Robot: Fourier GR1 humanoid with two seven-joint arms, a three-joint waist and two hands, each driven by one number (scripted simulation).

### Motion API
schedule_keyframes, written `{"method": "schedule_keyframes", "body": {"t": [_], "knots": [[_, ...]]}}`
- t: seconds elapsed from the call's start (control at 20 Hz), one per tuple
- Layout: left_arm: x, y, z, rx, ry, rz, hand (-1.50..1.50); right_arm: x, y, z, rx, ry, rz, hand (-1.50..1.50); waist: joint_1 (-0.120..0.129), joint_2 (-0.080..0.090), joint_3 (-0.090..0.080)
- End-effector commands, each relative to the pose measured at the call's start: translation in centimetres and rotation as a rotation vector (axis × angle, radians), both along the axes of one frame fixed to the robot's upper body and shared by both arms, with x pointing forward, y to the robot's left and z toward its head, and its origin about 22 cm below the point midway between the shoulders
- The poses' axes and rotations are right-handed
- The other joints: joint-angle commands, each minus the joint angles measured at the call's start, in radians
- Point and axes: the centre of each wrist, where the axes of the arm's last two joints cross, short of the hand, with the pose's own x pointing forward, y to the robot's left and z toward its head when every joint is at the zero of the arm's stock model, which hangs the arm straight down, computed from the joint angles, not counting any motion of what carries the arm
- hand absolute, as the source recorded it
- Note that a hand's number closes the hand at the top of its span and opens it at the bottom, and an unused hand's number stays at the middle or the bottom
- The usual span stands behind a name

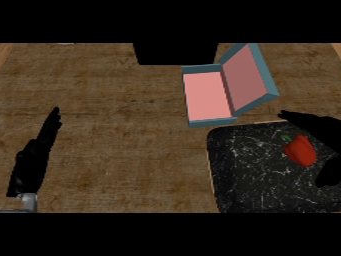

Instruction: Pick the bell pepper from the tray and place it in the cardboard box

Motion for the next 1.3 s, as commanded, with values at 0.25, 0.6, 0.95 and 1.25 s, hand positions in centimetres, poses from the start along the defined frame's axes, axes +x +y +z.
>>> {"method": "schedule_keyframes", "body": {"t": [0.25, 0.6, 0.95, 1.25], "knots": [[-0.2, -1.3, 0.7, -0.012, -0.002, 0.003, 0.0, -0.7, 1.0, -3.3, -0.017, 0.007, 0.016, -1.5, -0.001, 0.0, 0.0], [0.2, -1.1, -0.8, 0.012, -0.005, 0.0, 0.0, 0.1, 2.3, -3.1, 0.003, 0.064, 0.003, 1.5, -0.002, 0.0, 0.0], [1.9, -0.8, 0.8, 0.002, -0.008, -0.002, 0.0, -0.1, 0.6, -3.2, -0.07, -0.216, 0.031, 1.5, -0.004, 0.001, 0.0], [-0.1, 1.5, 0.0, 0.019, 0.003, 0.04, 0.0, -2.1, -1.2, -4.5, -0.144, -0.214, -0.509, 1.5, -0.045, -0.01, -0.002]]}}
